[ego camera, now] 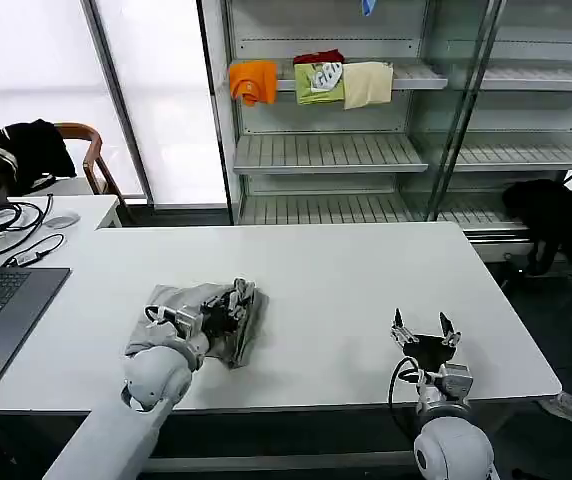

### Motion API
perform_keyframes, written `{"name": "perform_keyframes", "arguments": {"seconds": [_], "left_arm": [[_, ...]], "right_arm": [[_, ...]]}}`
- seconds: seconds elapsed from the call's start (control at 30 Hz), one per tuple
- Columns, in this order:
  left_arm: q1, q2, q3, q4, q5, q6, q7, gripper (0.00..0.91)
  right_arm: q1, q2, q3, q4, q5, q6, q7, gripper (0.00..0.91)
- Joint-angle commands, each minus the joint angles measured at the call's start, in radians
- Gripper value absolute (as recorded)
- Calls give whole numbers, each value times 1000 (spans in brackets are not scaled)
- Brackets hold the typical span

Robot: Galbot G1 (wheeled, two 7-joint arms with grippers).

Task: Fold and organize the clothes.

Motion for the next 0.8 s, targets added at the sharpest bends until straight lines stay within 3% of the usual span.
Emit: {"name": "perform_keyframes", "arguments": {"seconds": [0.03, 0.17, 0.3, 0.4, 0.6, 0.8], "left_arm": [[33, -72, 8, -47, -242, -10, -40, 907], [45, -84, 11, -124, -364, -4, -67, 907], [41, -102, -4, -249, -613, -2, -124, 907], [27, -99, -47, -286, -638, -12, -157, 907], [22, 53, -222, -272, -655, -40, -225, 907], [129, 183, -390, -208, -604, 50, -224, 907]], "right_arm": [[9, -2, -3, -6, 0, 1, 4, 907], [17, -4, -9, -15, 0, 0, 8, 907], [32, -10, -28, -22, -3, -3, 11, 907], [41, -16, -36, -21, -1, -5, 11, 907], [64, -56, -66, -17, 27, -10, 13, 907], [100, -86, -99, -13, 64, -27, 14, 907]]}}
